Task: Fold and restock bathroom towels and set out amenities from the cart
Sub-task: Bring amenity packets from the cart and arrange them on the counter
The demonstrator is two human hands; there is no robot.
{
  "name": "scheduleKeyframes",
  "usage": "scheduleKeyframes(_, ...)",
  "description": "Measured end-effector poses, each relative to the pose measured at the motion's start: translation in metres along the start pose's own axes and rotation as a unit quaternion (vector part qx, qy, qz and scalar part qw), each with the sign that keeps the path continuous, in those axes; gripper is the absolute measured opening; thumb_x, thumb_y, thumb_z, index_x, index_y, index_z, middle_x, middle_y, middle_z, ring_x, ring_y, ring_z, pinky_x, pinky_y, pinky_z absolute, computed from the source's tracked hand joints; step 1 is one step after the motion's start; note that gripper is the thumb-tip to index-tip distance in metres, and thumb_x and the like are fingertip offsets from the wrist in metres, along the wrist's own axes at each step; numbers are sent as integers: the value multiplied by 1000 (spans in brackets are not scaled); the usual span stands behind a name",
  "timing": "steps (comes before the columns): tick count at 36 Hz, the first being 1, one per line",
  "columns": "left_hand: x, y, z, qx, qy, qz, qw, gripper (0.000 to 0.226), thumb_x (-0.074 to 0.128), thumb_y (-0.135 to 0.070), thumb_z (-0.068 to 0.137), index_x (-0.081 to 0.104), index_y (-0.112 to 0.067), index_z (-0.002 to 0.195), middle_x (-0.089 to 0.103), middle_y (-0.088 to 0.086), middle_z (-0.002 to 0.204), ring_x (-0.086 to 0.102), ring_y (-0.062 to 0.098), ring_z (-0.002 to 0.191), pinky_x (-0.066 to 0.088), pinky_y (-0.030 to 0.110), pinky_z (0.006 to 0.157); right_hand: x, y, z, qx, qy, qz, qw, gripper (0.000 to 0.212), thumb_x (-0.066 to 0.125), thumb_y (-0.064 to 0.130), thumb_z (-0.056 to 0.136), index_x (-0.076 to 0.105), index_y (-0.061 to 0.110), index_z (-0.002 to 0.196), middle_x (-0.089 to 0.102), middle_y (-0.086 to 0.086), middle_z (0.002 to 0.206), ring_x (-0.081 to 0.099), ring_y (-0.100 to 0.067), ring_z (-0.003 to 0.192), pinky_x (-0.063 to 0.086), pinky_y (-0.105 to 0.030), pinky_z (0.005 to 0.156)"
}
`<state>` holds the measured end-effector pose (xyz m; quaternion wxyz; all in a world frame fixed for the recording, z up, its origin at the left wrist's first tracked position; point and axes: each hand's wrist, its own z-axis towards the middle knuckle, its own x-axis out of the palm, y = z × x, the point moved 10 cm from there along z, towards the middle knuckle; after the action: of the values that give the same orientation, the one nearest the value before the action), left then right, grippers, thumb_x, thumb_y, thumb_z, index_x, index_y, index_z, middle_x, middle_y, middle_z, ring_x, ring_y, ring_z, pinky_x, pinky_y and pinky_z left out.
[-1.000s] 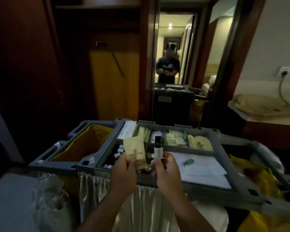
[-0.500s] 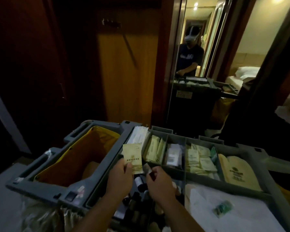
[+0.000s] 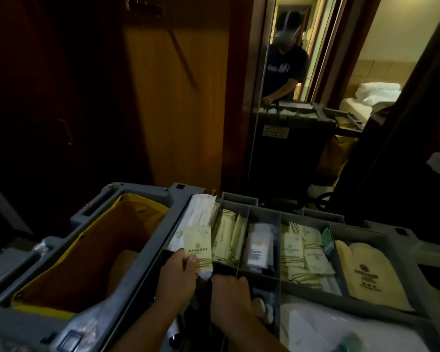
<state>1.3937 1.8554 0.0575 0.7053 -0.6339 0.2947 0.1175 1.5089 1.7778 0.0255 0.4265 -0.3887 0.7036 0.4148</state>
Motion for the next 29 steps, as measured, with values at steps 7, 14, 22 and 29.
scheduleKeyframes(7,8,-22,6,19,-9,-27,999,32,56,-22,104,54,-7,76,57,10,69,58,23,67,41,35,59,-71,-50,-11,38,-210,411,886,27,58,35,102,66,29,127,69,14,101,62,4,82,48,-7,72)
scheduleKeyframes(14,42,-70,9,76,56,-15,995,36,60,-27,102,53,-13,70,54,4,63,54,18,62,38,33,57,-118,-83,-10,-16,-236,419,877,20,68,30,98,71,24,116,70,12,90,65,3,80,48,-10,66)
scheduleKeyframes(22,119,-133,4,159,119,5,980,39,53,-27,106,50,-32,68,51,-10,63,55,-1,63,32,14,53,-134,-175,-36,79,-327,346,876,14,70,29,97,70,18,88,69,3,79,62,-8,72,46,-22,63)
scheduleKeyframes(29,209,-149,13,187,148,161,958,36,51,-39,103,65,-22,74,59,-1,74,59,18,73,50,34,66,-126,-251,-45,155,-348,328,864,28,65,29,99,52,28,124,64,8,81,61,-9,74,52,-32,68)
